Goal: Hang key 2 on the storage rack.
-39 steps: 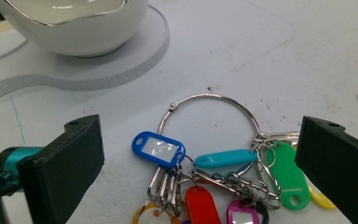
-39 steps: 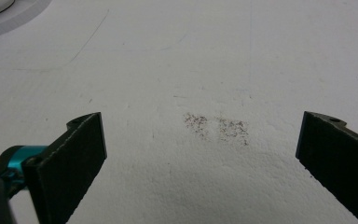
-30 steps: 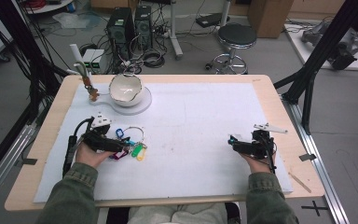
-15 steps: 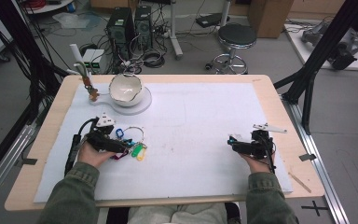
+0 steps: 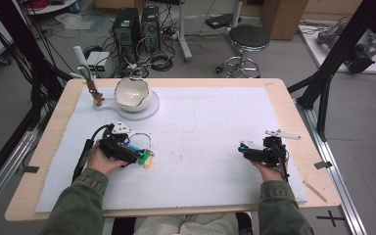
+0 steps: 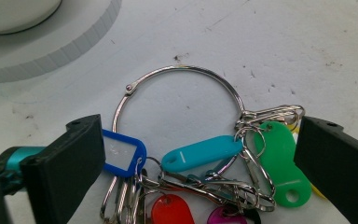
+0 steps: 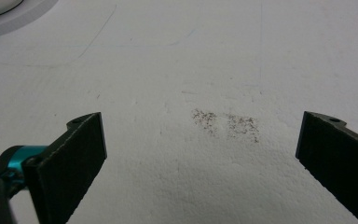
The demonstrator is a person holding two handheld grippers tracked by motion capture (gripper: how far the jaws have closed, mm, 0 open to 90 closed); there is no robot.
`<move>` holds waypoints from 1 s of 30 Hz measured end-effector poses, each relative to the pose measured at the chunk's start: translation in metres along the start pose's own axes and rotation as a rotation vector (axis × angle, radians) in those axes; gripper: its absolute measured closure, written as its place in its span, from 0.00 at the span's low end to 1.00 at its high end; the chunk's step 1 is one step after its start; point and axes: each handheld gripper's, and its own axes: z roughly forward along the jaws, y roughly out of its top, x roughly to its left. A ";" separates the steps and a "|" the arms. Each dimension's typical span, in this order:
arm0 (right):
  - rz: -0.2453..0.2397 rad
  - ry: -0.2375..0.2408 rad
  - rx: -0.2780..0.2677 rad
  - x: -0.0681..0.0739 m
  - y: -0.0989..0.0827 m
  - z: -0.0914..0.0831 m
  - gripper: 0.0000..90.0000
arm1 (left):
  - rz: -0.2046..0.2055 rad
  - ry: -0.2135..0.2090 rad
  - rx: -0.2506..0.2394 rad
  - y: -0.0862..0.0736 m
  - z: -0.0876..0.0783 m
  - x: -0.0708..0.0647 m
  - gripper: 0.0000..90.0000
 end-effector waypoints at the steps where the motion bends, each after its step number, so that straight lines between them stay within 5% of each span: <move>1: 0.004 0.002 0.001 0.000 0.000 0.000 0.01 | 0.001 -0.001 0.002 0.000 0.000 0.000 0.05; 13: 0.015 0.003 -0.002 -0.001 0.000 -0.001 0.01 | 0.047 -0.037 0.089 0.004 0.014 -0.008 0.05; 17: 0.015 0.002 -0.003 -0.001 -0.001 -0.001 0.01 | 0.055 -0.070 0.111 0.004 0.014 -0.009 0.13; 20: 0.011 0.001 -0.001 -0.001 -0.001 -0.001 0.01 | 0.034 -0.097 0.115 0.005 0.014 -0.007 0.25; 22: 0.013 0.001 0.004 0.000 -0.001 0.000 0.01 | 0.009 -0.155 0.102 0.004 0.013 -0.005 0.40; 26: 0.011 0.002 0.002 0.000 -0.001 -0.001 0.01 | -0.020 -0.148 0.108 0.004 0.011 0.000 0.72; 30: 0.018 -0.001 -0.006 -0.002 -0.001 -0.002 0.01 | -0.009 -0.161 0.126 0.005 0.008 0.000 0.81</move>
